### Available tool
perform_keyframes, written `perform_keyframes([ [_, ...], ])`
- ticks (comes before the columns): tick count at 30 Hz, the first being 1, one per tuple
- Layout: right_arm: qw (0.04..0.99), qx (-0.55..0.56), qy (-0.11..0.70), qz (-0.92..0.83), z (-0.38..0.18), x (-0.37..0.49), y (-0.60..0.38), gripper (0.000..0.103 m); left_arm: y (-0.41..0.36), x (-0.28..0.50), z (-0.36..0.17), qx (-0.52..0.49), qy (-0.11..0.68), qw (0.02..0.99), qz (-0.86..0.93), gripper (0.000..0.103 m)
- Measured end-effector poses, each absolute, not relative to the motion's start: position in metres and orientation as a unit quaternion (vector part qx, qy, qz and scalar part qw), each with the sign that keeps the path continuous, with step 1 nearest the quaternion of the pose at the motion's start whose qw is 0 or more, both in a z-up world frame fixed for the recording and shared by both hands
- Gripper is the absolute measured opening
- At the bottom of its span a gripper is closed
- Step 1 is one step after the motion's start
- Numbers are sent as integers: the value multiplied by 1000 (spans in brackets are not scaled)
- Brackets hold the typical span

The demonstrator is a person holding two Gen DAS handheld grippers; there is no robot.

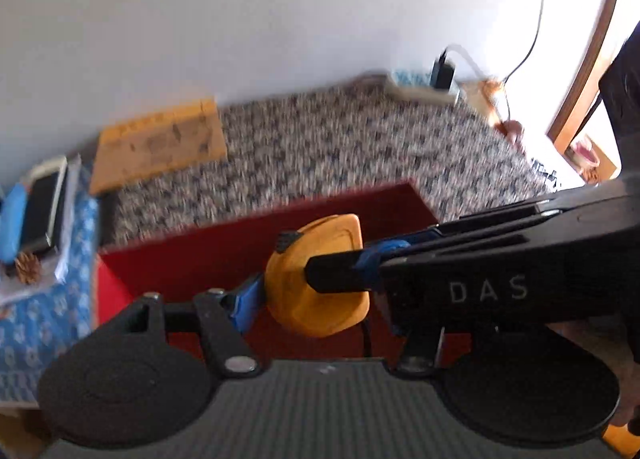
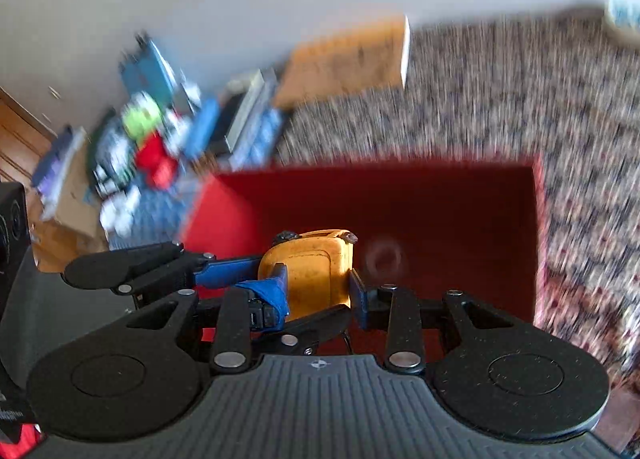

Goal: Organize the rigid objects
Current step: 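Lower the yellow block into the red box and open the right gripper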

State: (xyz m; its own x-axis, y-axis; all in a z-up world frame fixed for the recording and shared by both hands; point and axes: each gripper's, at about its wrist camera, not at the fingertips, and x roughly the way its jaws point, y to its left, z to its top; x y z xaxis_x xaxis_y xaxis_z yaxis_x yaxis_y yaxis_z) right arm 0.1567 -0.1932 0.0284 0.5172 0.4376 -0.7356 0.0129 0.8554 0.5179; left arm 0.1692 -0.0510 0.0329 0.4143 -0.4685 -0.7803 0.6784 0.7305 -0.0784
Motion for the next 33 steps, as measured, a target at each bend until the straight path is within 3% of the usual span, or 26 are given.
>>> perform_keyframes([
  [6, 785, 237, 551, 155, -7, 178, -179, 17, -58, 190, -29, 152, 530, 773, -312, 56],
  [17, 718, 230, 628, 194, -38, 228, -145, 16, -33, 231, -63, 123, 645, 715, -239, 56],
  [24, 759, 262, 562, 200, -44, 234, -142, 15, -24, 252, -72, 94, 674, 702, -210, 59],
  [33, 800, 240, 518, 184, -26, 228, -161, 15, -26, 261, -69, 117, 637, 738, -189, 62],
])
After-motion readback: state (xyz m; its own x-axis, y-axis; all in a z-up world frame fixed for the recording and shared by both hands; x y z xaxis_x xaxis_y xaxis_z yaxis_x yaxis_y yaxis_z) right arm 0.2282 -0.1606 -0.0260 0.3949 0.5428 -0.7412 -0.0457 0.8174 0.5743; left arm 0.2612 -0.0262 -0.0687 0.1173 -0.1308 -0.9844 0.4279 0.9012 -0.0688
